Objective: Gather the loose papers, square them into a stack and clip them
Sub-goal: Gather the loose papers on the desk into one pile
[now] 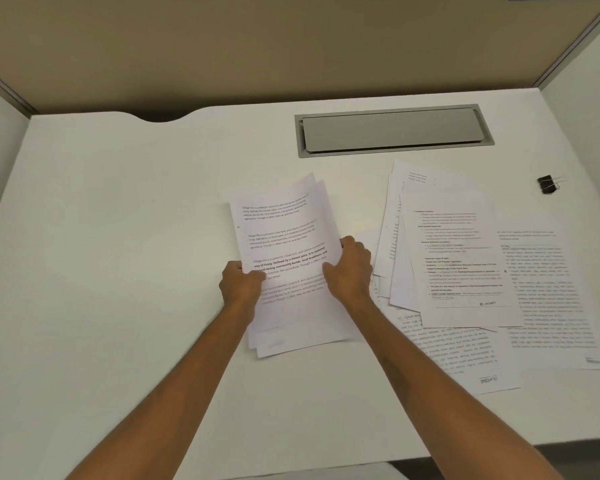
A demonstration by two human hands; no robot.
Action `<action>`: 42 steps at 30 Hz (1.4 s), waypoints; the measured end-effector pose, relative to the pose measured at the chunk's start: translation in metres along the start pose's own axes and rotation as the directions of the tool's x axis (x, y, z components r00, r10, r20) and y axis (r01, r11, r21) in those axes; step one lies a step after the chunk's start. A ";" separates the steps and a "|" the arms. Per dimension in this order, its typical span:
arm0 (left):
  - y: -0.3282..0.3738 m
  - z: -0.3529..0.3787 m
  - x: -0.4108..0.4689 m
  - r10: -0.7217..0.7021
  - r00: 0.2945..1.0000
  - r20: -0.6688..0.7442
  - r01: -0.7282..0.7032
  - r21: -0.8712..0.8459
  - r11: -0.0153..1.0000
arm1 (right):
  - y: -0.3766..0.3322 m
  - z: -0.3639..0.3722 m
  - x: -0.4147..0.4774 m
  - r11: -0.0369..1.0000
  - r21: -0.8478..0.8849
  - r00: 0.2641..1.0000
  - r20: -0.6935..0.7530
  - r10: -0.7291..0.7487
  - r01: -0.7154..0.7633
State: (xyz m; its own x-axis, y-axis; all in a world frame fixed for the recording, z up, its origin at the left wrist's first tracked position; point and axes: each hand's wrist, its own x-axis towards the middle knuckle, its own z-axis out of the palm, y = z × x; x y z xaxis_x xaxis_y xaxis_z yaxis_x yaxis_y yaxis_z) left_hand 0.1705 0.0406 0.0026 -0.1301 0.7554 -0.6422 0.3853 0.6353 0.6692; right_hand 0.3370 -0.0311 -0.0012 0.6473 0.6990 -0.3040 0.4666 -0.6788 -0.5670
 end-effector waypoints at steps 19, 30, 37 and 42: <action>0.007 -0.035 -0.026 0.174 0.966 0.191 -0.129 -0.228 0.965 | 0.011 -0.044 -0.006 0.686 0.698 0.958 0.287 -0.006 -0.205; 0.037 -0.055 -0.065 0.593 0.801 0.077 -0.547 -0.308 0.779 | -0.020 -0.089 -0.036 0.679 0.715 0.973 -0.004 -0.231 0.164; 0.020 -0.052 -0.061 0.588 0.804 0.085 -0.543 -0.294 0.786 | -0.020 -0.082 -0.048 0.682 0.707 0.963 0.005 -0.270 0.187; 0.017 -0.058 -0.064 0.622 0.775 0.117 -0.558 -0.336 0.759 | -0.025 -0.082 -0.053 0.685 0.705 0.965 0.007 -0.264 0.182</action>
State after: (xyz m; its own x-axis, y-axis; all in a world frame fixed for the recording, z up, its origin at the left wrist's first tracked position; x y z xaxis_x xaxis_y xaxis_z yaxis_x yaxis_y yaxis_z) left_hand 0.1325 0.0120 0.0766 0.2456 0.9613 -0.1252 0.0576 0.1145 0.9918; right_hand 0.3409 -0.0698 0.0916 0.4970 0.8549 -0.1491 0.0129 -0.1791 -0.9838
